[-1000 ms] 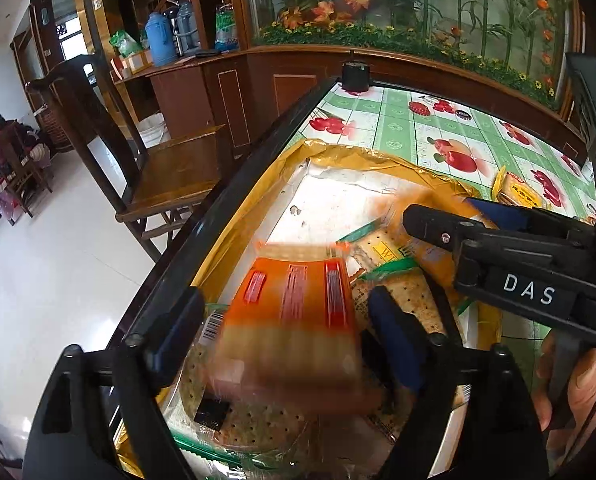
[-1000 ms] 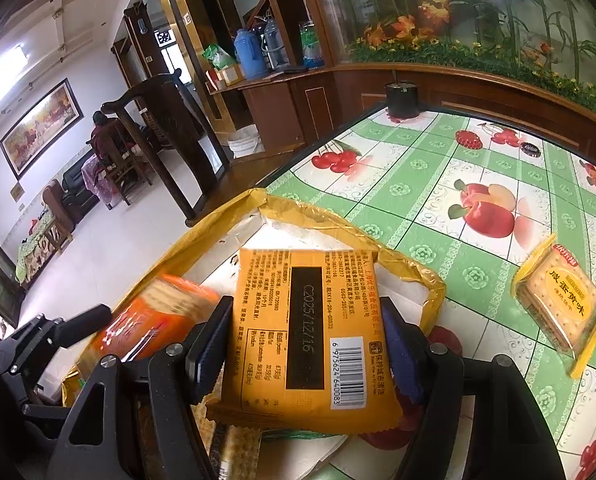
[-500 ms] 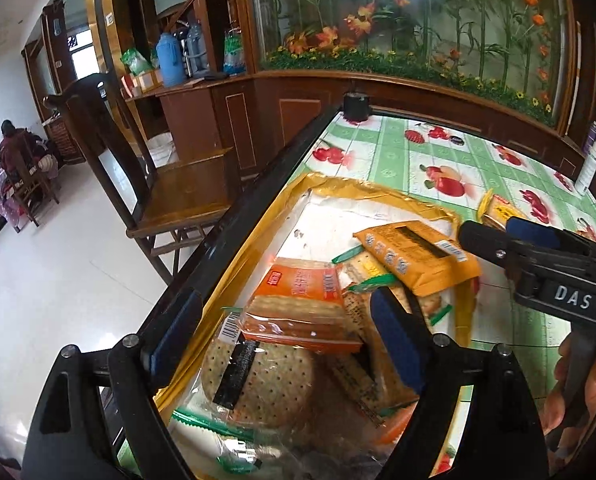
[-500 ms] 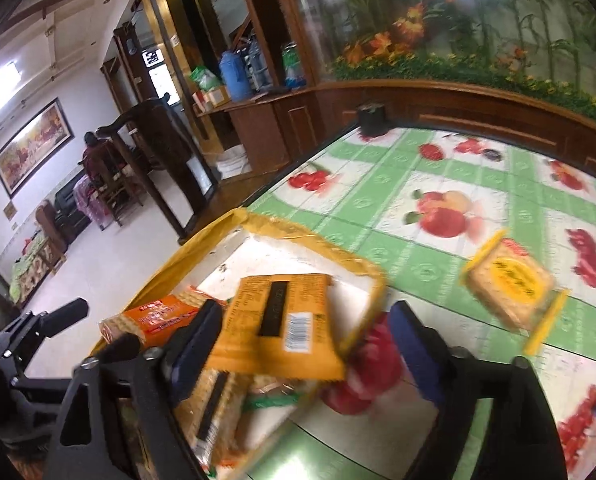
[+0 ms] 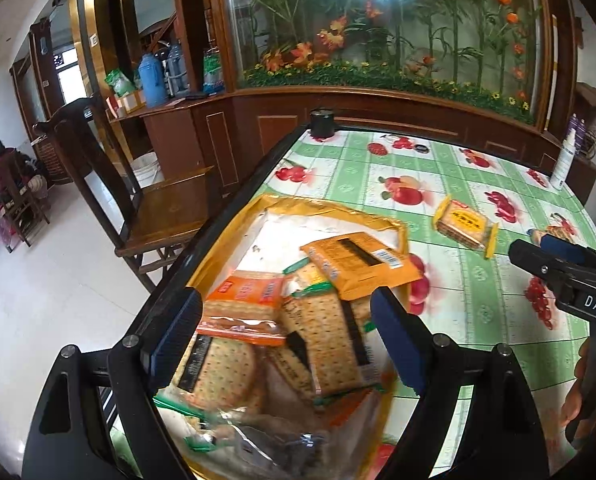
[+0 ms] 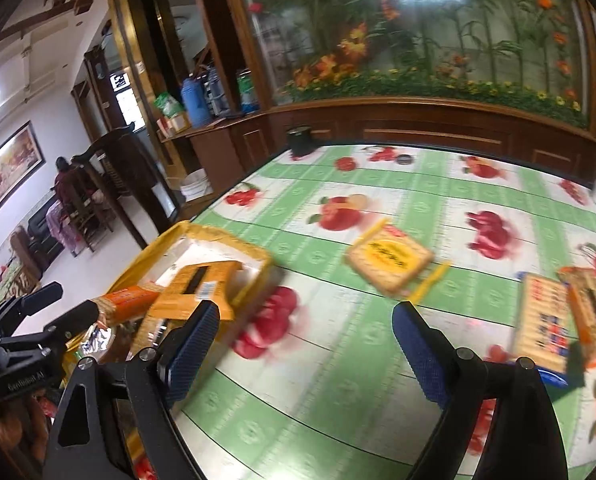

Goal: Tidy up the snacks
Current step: 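Withdraw both tools from the tray toward the packs on the table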

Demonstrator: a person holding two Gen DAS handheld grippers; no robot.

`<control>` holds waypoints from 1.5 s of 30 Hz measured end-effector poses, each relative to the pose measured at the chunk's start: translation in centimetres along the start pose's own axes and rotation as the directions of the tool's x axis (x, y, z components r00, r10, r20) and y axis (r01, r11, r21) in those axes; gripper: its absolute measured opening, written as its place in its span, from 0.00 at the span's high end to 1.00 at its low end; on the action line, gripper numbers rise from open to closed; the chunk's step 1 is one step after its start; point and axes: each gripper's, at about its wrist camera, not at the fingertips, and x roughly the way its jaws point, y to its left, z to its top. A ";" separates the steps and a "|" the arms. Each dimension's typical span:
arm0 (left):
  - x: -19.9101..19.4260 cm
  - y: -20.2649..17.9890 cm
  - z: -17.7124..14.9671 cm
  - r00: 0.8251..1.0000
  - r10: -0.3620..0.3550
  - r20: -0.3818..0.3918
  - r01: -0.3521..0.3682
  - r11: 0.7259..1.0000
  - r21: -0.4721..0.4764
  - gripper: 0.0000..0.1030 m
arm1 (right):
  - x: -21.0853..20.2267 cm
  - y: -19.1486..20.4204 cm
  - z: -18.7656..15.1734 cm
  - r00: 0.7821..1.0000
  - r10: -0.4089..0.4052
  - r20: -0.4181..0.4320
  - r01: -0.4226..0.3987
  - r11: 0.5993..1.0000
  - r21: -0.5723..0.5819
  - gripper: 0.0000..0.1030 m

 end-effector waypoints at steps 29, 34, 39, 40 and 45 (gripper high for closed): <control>-0.1 -8.6 0.9 0.997 -0.071 -0.015 0.072 0.992 0.102 0.16 | -8.7 -13.4 -2.5 0.979 -0.194 0.057 0.184 0.970 0.157 0.13; 1.0 -12.1 1.5 0.992 -0.125 -0.033 0.128 0.982 0.141 0.16 | -9.8 -16.3 -3.4 0.971 -0.235 0.050 0.221 0.955 0.198 0.13; 3.4 -15.8 1.9 0.977 -0.193 -0.095 0.206 0.965 0.160 0.16 | -10.1 -18.7 -4.3 0.964 -0.263 0.031 0.249 0.941 0.231 0.12; 4.1 -16.2 2.0 0.972 -0.209 -0.111 0.224 0.963 0.147 0.16 | -10.1 -19.1 -4.5 0.963 -0.267 0.029 0.253 0.938 0.236 0.12; 7.3 -17.0 2.6 0.951 -0.259 -0.171 0.267 0.963 0.025 0.16 | -9.5 -20.4 -4.4 0.965 -0.262 0.021 0.247 0.930 0.272 0.12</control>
